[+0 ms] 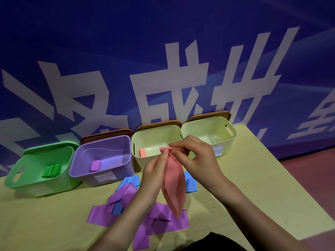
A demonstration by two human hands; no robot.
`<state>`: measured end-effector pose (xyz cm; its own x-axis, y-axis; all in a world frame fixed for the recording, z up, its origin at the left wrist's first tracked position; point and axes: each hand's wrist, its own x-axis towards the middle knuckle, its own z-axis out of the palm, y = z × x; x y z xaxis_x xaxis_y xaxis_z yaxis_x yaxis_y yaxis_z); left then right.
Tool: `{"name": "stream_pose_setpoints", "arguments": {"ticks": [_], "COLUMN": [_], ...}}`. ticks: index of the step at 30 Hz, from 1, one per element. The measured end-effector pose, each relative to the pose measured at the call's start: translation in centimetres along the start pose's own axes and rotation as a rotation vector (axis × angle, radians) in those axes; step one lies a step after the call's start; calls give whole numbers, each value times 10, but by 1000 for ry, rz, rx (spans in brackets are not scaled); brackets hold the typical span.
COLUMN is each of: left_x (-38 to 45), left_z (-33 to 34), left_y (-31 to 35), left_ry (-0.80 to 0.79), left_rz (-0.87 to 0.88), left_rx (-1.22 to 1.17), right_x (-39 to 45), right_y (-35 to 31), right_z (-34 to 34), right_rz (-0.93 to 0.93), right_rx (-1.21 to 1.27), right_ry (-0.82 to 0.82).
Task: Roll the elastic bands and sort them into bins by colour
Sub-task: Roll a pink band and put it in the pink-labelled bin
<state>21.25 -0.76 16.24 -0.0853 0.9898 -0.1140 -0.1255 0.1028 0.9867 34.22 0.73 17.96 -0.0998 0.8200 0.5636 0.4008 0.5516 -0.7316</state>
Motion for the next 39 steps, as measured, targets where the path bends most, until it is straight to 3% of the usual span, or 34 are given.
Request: {"name": "stream_pose_setpoints", "arguments": {"ticks": [8,11,15,24,28,31,39], "left_x": [-3,-4,-3,1,4,2,5], "left_z": [-1,-1,-1,4,3,3,1], "left_y": [4,2,1,8,4,-4,-14], "left_ry": [-37,-59,-238,-398,-400,-413,-225], "left_rz": [-1,-45,-99,-17,-13,35,5], "left_rx": [-27,-19,-36,-149,-205,-47,120], "right_x": [1,3,13,34,41,46,43], "right_y": [1,-8,-16,-24,-22,-21,-3], "right_z": [-4,-8,-17,-27,-30,-32,-34], "right_rz": [-3,160,346,341,422,431,465], "right_rx": [37,157,341,457,579,585,520], "right_ry": [-42,31,0,-30,57,108,210]}}
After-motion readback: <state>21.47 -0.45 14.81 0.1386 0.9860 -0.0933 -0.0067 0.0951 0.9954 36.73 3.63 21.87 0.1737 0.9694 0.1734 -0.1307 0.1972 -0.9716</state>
